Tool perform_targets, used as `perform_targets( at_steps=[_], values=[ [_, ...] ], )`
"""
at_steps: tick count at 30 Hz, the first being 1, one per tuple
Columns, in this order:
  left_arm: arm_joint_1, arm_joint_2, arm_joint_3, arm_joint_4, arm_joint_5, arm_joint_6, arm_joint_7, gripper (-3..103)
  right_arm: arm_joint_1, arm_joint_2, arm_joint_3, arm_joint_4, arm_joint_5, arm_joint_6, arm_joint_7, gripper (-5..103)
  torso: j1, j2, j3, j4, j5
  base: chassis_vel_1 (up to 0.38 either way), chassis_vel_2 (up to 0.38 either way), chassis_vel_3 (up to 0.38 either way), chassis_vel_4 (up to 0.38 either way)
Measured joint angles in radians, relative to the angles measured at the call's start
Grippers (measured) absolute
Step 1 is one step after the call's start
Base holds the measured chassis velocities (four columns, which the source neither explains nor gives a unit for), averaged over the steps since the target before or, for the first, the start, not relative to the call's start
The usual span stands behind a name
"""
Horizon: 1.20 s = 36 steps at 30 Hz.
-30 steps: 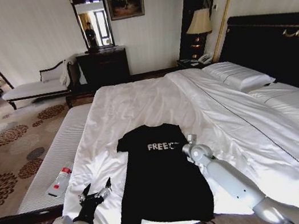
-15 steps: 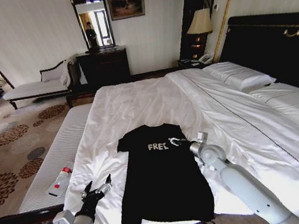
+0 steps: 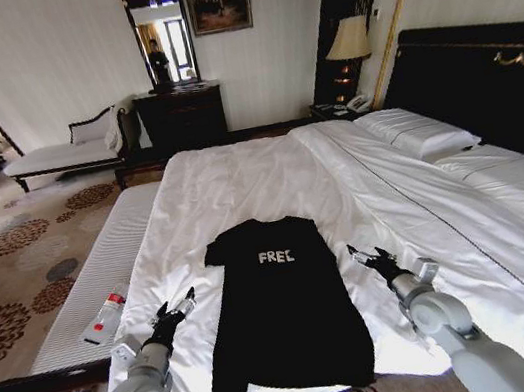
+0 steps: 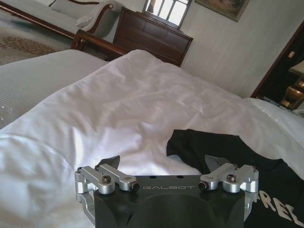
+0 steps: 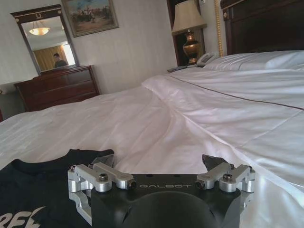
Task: Fold the clothes on the bed.
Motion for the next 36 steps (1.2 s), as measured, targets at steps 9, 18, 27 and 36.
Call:
perform_targets(
  at_steps=[9,18,27,36],
  values=[
    [-0.014,-0.054,-0.006,0.036,0.133,0.022,-0.010,100,-0.046,0.072,0.065,-0.031,-0.003,0.021,0.022,100,0.000,0.000,0.000,0.0002,0.0001,0.000,0.000,0.000,0.000],
    [-0.075,-0.069,0.022,0.099,0.131,0.023,-0.027,100,-0.088,0.083,0.142,-0.065,0.032,0.024,0.047,100,0.000,0.000,0.000,-0.0005,-0.0001,0.000,0.000,0.000,0.000],
    [-0.127,-0.091,0.071,0.182,0.217,0.036,-0.019,100,-0.095,0.104,0.168,-0.012,0.026,0.018,0.069,100,0.000,0.000,0.000,0.0002,0.0000,0.000,0.000,0.000,0.000],
    [-0.238,-0.123,0.174,0.316,0.252,0.013,-0.012,100,-0.151,0.136,0.203,-0.009,-0.033,0.029,0.043,100,0.000,0.000,0.000,-0.0005,-0.0001,0.000,0.000,0.000,0.000]
  ],
)
